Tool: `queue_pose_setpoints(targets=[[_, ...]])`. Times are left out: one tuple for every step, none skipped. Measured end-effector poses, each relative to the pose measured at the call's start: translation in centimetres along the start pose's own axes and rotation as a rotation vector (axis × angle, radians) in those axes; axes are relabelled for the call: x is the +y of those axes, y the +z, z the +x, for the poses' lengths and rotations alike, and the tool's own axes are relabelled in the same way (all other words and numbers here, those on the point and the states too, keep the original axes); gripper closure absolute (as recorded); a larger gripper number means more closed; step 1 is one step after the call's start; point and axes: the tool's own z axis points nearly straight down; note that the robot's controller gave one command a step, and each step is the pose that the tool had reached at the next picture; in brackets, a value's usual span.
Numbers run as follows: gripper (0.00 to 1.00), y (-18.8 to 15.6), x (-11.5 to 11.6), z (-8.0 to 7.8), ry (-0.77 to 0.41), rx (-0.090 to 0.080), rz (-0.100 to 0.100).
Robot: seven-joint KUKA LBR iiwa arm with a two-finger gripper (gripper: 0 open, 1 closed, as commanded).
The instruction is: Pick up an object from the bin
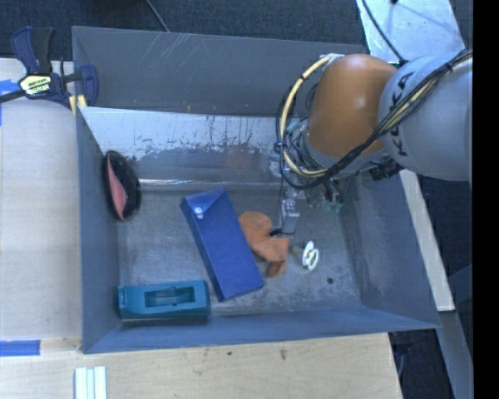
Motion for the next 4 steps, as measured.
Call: queue_pose_setpoints(targets=[[0.00, 3.5, -0.4, 2.6, -0.141, 0.005, 0.003], [1.00, 5.1, 2.1, 4.5, -0.238, 0.001, 0.000], [1.00, 5.1, 2.1, 4.5, -0.237, 0.001, 0.000], [1.00, -15.4, 4.2, 5.6, -0.169, 0.007, 0.000]])
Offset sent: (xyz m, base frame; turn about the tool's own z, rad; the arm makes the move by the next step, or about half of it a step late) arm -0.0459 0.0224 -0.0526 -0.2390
